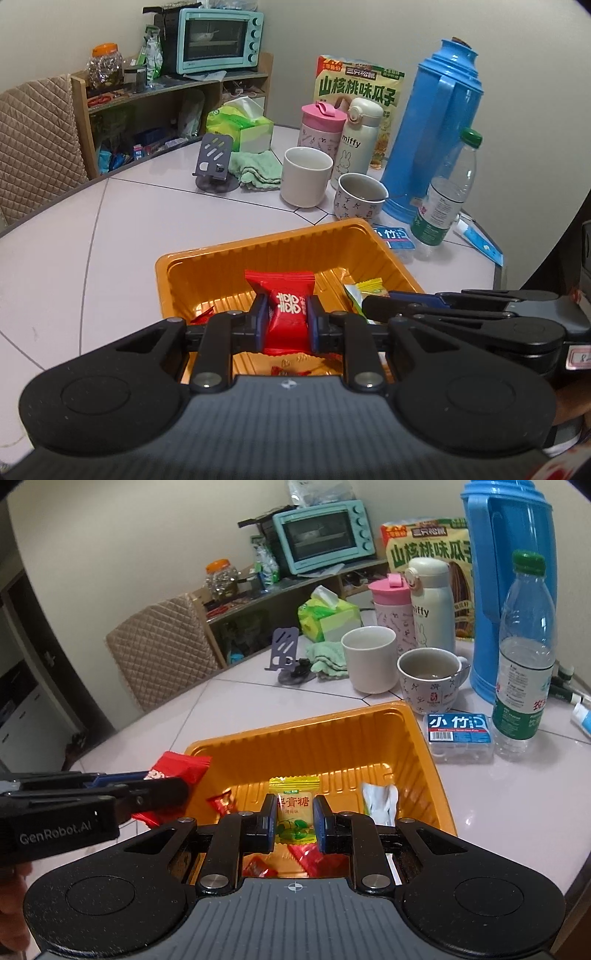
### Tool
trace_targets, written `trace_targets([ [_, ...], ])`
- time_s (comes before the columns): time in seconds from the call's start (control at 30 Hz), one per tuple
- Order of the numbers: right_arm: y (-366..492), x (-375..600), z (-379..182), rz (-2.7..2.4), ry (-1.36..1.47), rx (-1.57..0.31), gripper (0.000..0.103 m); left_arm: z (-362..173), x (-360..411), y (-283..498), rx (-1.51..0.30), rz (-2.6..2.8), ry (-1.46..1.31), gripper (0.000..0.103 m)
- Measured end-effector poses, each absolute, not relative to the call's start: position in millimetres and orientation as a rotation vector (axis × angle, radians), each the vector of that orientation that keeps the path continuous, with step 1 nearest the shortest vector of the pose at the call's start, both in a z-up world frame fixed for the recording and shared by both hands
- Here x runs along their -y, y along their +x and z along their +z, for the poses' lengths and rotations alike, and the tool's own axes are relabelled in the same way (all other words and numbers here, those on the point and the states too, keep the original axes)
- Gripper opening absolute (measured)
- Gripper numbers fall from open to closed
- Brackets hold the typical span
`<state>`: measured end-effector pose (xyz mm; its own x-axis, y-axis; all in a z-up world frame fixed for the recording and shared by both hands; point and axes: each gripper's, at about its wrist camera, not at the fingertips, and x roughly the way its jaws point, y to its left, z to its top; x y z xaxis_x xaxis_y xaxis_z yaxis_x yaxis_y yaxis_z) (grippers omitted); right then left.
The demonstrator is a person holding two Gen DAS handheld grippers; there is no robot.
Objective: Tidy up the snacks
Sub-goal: 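Carry the red candy and yellow candy over the orange tray with both grippers, then open both grippers to drop the red and yellow candies into the tray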
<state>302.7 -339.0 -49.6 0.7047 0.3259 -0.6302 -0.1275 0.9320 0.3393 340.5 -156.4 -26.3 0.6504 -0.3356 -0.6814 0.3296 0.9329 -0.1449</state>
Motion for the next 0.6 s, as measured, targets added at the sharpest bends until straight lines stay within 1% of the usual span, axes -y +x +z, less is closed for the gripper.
trace_targets([
  [0.6, 342.5, 354.0, -81.0, 0.174, 0.363, -0.818, 0.021, -63.4, 175.7, 396.5, -0.872, -0.365, -0.012, 0.02],
])
